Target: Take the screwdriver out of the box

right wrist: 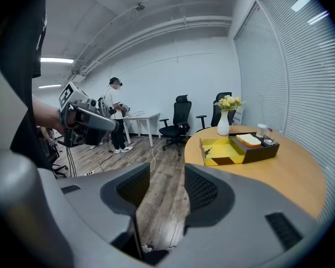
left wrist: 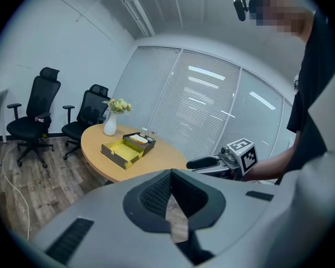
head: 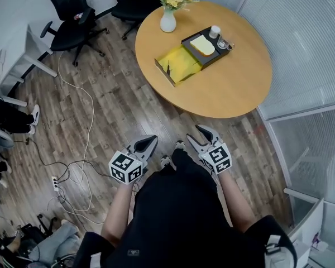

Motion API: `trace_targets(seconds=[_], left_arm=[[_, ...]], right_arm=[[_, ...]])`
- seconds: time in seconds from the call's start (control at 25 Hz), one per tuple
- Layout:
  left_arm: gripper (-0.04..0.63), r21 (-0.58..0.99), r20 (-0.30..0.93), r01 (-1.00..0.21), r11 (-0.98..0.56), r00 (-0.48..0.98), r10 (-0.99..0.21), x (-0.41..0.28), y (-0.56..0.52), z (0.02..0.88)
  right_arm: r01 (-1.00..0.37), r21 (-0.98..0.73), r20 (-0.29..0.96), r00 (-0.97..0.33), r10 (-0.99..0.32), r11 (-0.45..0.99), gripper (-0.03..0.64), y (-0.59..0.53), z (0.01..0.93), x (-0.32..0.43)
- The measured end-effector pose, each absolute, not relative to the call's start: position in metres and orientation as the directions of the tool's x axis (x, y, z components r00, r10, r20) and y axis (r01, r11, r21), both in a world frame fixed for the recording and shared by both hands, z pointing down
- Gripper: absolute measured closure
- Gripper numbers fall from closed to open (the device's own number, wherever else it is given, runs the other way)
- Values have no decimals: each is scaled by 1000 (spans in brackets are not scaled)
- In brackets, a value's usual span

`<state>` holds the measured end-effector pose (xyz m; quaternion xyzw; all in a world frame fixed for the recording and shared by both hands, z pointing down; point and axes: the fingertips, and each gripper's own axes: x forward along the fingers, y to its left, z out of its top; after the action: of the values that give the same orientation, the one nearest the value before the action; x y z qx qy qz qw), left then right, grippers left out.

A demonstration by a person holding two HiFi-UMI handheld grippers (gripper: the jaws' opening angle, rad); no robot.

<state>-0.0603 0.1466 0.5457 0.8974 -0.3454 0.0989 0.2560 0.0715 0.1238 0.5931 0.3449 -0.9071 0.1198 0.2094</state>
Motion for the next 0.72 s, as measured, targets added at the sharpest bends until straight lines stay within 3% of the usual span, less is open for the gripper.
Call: trace_targets(seconds=[0.72], left_arm=[[591,371,356,-709,-600,705,-613,-21,65,536]], right_arm=[[-622,-108,469,-720,-512,775,436,56,602,98]])
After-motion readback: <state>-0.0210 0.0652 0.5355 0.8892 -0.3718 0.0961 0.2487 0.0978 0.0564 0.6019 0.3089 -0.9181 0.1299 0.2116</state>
